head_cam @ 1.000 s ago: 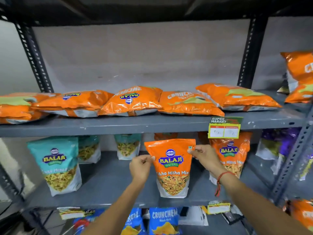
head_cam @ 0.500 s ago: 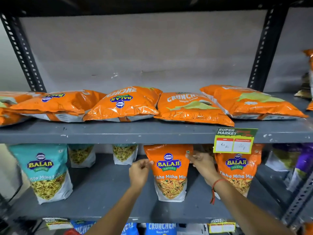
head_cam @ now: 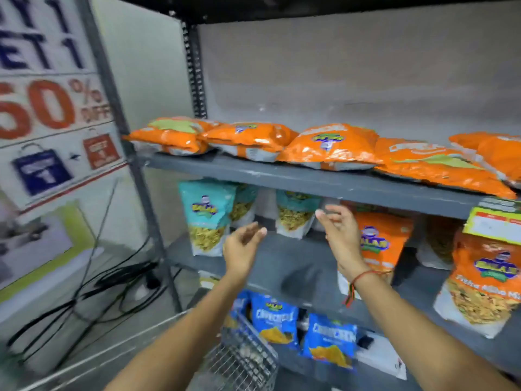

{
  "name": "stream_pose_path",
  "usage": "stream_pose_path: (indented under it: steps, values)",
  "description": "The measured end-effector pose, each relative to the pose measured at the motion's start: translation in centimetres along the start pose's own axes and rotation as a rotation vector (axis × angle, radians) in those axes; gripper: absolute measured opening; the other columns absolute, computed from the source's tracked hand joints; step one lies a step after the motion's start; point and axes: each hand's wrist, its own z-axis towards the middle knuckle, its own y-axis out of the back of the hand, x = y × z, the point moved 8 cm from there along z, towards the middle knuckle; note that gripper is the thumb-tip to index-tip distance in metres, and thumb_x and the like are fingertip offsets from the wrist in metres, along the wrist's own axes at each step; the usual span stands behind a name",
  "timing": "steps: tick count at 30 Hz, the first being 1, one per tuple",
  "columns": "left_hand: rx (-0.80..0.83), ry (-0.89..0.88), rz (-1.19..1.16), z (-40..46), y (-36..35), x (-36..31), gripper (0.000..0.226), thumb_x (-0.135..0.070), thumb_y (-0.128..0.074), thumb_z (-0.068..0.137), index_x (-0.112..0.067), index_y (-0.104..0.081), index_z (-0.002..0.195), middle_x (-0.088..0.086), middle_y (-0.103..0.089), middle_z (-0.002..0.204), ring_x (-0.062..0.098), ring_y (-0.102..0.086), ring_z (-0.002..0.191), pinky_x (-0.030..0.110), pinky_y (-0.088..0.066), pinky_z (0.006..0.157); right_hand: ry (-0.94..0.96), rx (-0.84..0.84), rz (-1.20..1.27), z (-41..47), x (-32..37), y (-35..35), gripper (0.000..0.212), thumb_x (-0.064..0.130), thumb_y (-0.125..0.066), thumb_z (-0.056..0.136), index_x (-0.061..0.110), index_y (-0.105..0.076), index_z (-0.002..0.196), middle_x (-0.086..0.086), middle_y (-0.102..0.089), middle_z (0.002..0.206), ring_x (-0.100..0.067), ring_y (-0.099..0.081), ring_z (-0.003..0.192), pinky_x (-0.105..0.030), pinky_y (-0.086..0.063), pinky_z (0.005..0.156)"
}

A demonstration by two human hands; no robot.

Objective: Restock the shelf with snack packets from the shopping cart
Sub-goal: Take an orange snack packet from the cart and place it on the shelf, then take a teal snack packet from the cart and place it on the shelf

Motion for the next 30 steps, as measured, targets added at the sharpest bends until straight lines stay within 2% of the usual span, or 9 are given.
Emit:
stream_pose_path:
  steps: [4, 9, 14, 18, 21, 23, 26, 28, 30]
  values:
    - [-0.172, 0.013, 0.137, -2.3, 13.1, 0.5, 0.015, -0.017, -0.074, 0.079, -0.015, -0.074, 0.094, 0.006, -0.074, 0.087, -0.016, -0.058, 0.060, 0.034, -0.053, 0.081, 0.006, 0.254, -0.024, -5.3, 1.4, -10.3, 0.019, 0.048, -0.065, 0.078, 0.035, -0.063, 0.091, -0.003, -0.065, 0.084, -0.017, -0.061, 0.078, -0.032, -0.047, 0.068]
    - [-0.474, 0.246, 0.352, -7.2, 28.8, 6.4, 0.033, -0.037, -0.074, 0.076, -0.014, -0.074, 0.100, 0.006, -0.077, 0.091, 0.013, -0.070, 0.083, 0.033, -0.054, 0.083, -0.044, 0.600, -0.054, -12.8, -1.7, -21.8, 0.017, 0.029, -0.067, 0.084, 0.019, -0.066, 0.097, -0.005, -0.066, 0.084, -0.012, -0.059, 0.075, -0.023, -0.047, 0.067]
    - [-0.562, 0.604, 0.462, -16.4, 37.4, 18.3, 0.035, -0.039, -0.069, 0.074, -0.012, -0.074, 0.096, 0.009, -0.077, 0.091, 0.025, -0.071, 0.090, 0.033, -0.053, 0.079, -0.114, 1.040, -0.232, -20.9, -10.6, -32.0, 0.016, 0.010, -0.071, 0.080, 0.013, -0.067, 0.095, -0.001, -0.064, 0.078, 0.001, -0.056, 0.064, -0.009, -0.045, 0.062]
    - [-0.432, 1.096, 0.761, -27.4, 39.9, 28.0, 0.043, -0.038, -0.048, 0.067, -0.008, -0.070, 0.090, 0.021, -0.073, 0.092, 0.038, -0.069, 0.093, 0.042, -0.056, 0.075, -0.221, 1.455, -0.412, -28.0, -19.5, -38.4, 0.014, 0.000, -0.067, 0.080, 0.011, -0.065, 0.089, 0.001, -0.062, 0.078, 0.012, -0.059, 0.062, -0.008, -0.047, 0.067]
    - [-0.331, 1.393, 0.745, -34.8, 38.2, 31.3, 0.039, -0.031, -0.055, 0.074, -0.006, -0.067, 0.101, 0.018, -0.073, 0.103, 0.036, -0.068, 0.100, 0.039, -0.054, 0.082, -0.293, 1.690, -0.584, -32.8, -27.0, -41.0, 0.013, 0.032, -0.066, 0.072, 0.044, -0.066, 0.075, -0.014, -0.068, 0.106, -0.023, -0.065, 0.103, -0.035, -0.050, 0.098]
    - [-0.292, 1.506, 0.651, -37.9, 36.4, 33.1, 0.037, -0.030, -0.060, 0.077, -0.010, -0.066, 0.108, 0.014, -0.072, 0.110, 0.033, -0.067, 0.105, 0.034, -0.052, 0.083, -0.259, 1.808, -0.699, -35.8, -30.5, -42.3, 0.024, 0.030, -0.064, 0.073, 0.053, -0.065, 0.080, -0.013, -0.065, 0.116, -0.033, -0.059, 0.112, -0.022, -0.050, 0.094]
    - [-0.407, 1.509, 0.379, -38.9, 33.2, 35.2, 0.048, -0.027, -0.074, 0.073, -0.015, -0.062, 0.118, 0.012, -0.073, 0.101, 0.028, -0.068, 0.097, 0.025, -0.043, 0.069, -0.199, 1.965, -0.791, -39.8, -33.0, -43.7, 0.055, 0.015, -0.067, 0.080, 0.019, -0.049, 0.132, -0.009, -0.053, 0.129, -0.020, -0.051, 0.111, 0.006, -0.032, 0.078]
    - [-0.613, 1.481, 0.229, -38.3, 32.4, 36.1, 0.049, -0.019, -0.079, 0.071, -0.006, -0.063, 0.116, 0.017, -0.073, 0.106, 0.022, -0.066, 0.087, 0.023, -0.042, 0.067, -0.215, 2.017, -0.725, -41.8, -34.7, -44.6, 0.064, 0.010, -0.072, 0.077, 0.010, -0.044, 0.134, -0.010, -0.053, 0.127, -0.019, -0.051, 0.110, -0.001, -0.042, 0.075]
    - [-0.776, 1.432, 0.185, -37.4, 32.2, 36.6, 0.043, -0.019, -0.079, 0.071, -0.006, -0.068, 0.110, 0.012, -0.074, 0.107, 0.017, -0.066, 0.092, 0.022, -0.041, 0.067, -0.226, 1.999, -0.686, -42.8, -35.9, -45.0, 0.045, 0.003, -0.074, 0.075, 0.007, -0.057, 0.116, -0.010, -0.062, 0.109, -0.023, -0.060, 0.101, -0.013, -0.052, 0.069]
